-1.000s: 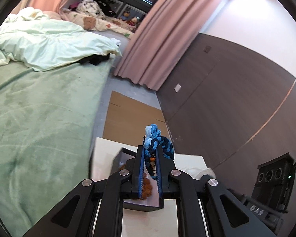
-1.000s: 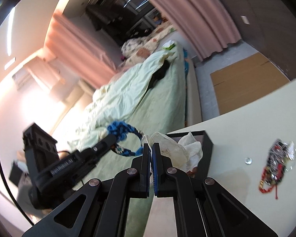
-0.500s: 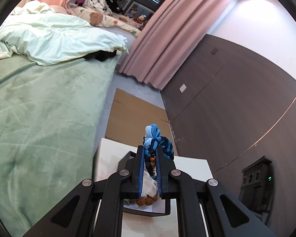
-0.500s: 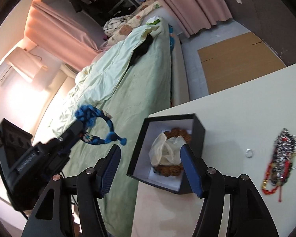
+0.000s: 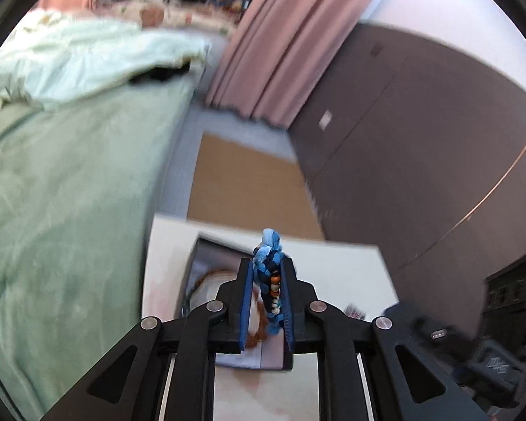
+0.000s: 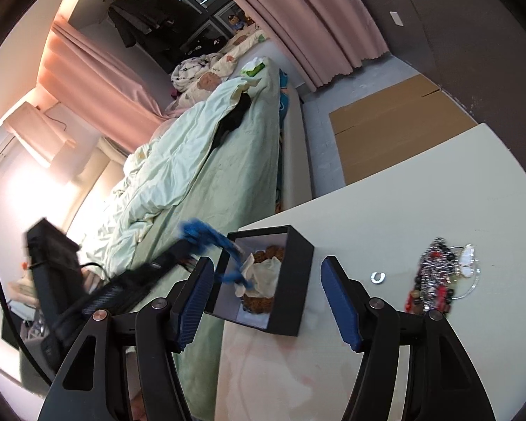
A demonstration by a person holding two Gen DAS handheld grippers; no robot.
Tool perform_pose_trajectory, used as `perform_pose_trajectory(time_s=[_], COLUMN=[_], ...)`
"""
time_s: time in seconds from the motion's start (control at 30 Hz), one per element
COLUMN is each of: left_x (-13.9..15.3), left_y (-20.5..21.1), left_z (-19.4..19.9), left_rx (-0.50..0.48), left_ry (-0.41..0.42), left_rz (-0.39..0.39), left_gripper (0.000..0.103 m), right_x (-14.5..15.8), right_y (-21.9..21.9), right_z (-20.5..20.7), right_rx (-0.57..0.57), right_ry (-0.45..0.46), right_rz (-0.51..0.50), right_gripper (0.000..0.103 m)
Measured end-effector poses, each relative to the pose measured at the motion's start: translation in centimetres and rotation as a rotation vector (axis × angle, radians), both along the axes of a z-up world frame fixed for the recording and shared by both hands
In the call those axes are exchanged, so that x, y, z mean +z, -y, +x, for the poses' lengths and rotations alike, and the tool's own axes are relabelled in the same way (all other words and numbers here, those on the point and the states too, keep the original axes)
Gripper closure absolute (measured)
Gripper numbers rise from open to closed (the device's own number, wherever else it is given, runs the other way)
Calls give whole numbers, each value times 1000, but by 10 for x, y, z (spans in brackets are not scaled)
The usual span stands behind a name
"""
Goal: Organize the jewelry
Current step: 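Lower the lace pouch into the box with the right tool while the left drops the blue item, then grasp the silver chain necklace with the right tool while the left tool approaches the pile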
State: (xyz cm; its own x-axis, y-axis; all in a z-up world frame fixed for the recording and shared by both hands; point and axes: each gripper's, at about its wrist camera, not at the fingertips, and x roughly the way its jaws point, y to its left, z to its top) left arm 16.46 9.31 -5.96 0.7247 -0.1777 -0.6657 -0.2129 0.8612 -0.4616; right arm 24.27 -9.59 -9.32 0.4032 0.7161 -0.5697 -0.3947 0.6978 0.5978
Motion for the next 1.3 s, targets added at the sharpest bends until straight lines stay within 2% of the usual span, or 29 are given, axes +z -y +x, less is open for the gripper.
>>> perform_pose_trajectory(time_s=[0.07, 0.13, 0.17, 0.2, 0.23, 0.27, 0.3, 0.37, 0.87, 1.03, 1.13, 1.3], left_x=[-11, -14, -13, -11, -9, -8, -5, -1, 19, 22, 22, 20], left_y=[1, 3, 4, 6, 7, 7, 6, 5, 41, 68, 82, 98], left_z=[4, 3, 1, -1, -4, -7, -12, -18, -46, -48, -48, -45], left_rx=[-15, -11, -10, -8, -8, -8, -3, 1, -56, -125, -157, -191], left_ry=[-51, -69, -68, -61, -54, -40, -16, 0, 52, 80, 93, 119], left_rz=[-33, -33, -16, 4, 11, 6, -9, -15, 126, 194, 209, 222], left_gripper=[86, 85, 75, 45, 27, 3, 0, 0, 0, 0, 1, 8], right_x=[3, 6, 7, 8, 9, 11, 12, 15, 13, 5, -1, -10], right_y=[6, 13, 15, 19, 22, 25, 28, 36, 95, 105, 112, 122], right_z=[-1, -3, -4, -6, -7, -9, -9, -12, -20, -18, -15, -10], right_rx=[-6, -14, -16, -21, -25, -29, -33, -46, -141, -165, -180, -193], right_ry=[8, 15, 17, 22, 26, 30, 35, 43, 14, -21, -44, -84], right_rz=[6, 12, 14, 18, 19, 20, 21, 24, 0, -22, -33, -35], right_gripper=[39, 39, 39, 39, 39, 39, 39, 39, 39, 39, 39, 39])
